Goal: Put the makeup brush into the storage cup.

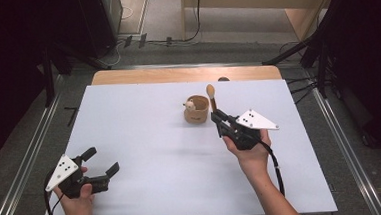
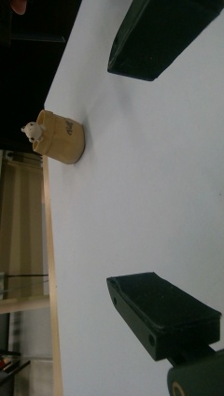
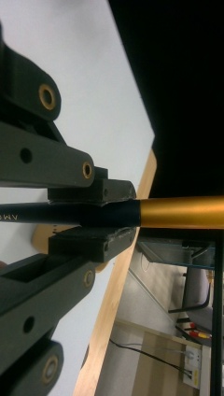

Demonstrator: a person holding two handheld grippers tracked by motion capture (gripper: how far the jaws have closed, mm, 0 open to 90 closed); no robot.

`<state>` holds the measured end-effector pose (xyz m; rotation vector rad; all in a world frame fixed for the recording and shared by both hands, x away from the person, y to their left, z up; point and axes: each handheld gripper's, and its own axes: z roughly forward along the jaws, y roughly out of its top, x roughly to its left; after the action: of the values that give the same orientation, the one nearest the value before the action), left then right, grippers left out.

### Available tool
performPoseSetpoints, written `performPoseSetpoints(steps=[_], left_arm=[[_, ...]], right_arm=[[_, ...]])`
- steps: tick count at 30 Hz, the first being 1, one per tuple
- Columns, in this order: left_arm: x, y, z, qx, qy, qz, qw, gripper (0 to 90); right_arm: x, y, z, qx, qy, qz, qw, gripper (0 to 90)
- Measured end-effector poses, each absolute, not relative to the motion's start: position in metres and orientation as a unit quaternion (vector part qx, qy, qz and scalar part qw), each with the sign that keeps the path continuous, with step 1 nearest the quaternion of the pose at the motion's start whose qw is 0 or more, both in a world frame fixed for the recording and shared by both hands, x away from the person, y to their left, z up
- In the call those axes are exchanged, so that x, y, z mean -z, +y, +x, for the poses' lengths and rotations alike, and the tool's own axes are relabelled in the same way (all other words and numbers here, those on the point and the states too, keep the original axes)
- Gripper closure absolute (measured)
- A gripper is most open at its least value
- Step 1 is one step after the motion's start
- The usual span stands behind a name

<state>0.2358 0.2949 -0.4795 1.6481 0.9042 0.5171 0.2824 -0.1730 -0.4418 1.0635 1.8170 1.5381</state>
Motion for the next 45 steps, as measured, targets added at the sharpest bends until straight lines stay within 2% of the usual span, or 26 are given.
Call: performPoseSetpoints(steps=[24,33,45], left_arm=[[0.483,0.307,0.236,-0.222,0.411,0.680,0.565,1.7],[0.484,0.309,0.237,-0.222,0.415,0.679,0.564,1.7],[0.483,0.310,0.237,-0.220,0.416,0.677,0.565,1.7]], right_arm=[[0.421,-0.173,0.326,-0.615,0.632,0.392,0.261,80.1],[0.420,-0.166,0.347,-0.626,0.625,0.398,0.244,80.0],[0.424,-0.154,0.371,-0.624,0.622,0.402,0.249,80.0]])
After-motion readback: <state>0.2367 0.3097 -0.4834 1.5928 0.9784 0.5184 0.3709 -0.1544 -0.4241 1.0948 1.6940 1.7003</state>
